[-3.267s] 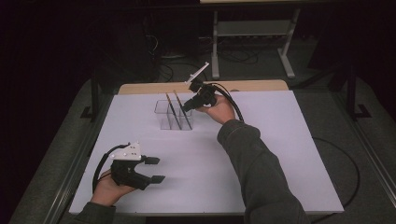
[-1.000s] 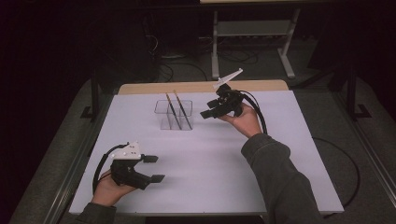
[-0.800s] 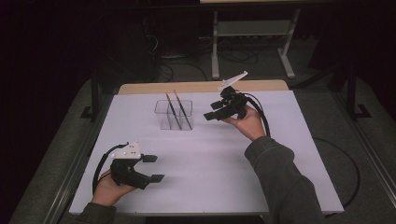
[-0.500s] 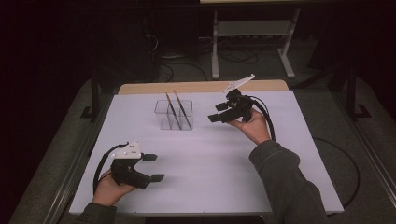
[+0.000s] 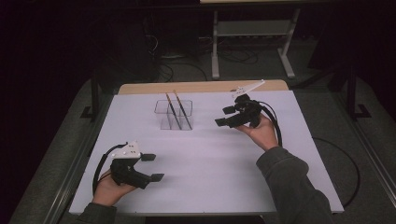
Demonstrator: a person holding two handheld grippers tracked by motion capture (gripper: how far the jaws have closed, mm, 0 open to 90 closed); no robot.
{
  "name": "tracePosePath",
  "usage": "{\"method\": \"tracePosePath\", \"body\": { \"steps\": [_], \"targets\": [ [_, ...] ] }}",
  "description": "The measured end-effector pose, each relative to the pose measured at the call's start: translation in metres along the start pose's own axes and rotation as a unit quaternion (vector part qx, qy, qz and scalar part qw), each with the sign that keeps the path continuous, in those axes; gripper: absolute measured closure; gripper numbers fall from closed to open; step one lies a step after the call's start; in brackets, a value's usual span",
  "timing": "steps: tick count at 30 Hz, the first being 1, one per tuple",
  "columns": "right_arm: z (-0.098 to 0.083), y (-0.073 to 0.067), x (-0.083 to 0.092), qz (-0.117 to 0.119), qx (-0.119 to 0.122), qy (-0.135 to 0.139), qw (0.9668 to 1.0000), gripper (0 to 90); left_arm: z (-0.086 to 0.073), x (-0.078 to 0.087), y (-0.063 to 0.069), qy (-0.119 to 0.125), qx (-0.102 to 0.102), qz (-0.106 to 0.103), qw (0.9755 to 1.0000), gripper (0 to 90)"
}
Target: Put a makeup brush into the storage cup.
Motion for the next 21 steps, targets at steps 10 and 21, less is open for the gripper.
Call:
{"method": "tracePosePath", "body": {
  "steps": [10, 21],
  "targets": [
    [-0.015, -0.001, 0.011, -0.007, -0.007, 0.001, 0.9999, 30.5, 0.0, 0.001, -0.002, 0.002, 0.005, 0.006, 1.0, 20.0],
    [-0.028, -0.005, 0.02, -0.012, -0.011, 0.004, 0.9999, 28.2, -0.003, 0.001, -0.005, 0.002, 0.012, 0.013, 0.9998, 19.1]
  ]
}}
Point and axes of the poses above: each handheld gripper's, and its own axes: x roughly backward along the jaws, z roughly out of its top, y roughly to its right, the point moved 4 cm from there along -x, roughly forward along the jaws, and after that the axes turned 1 degree about y, right-handed, at the moved point
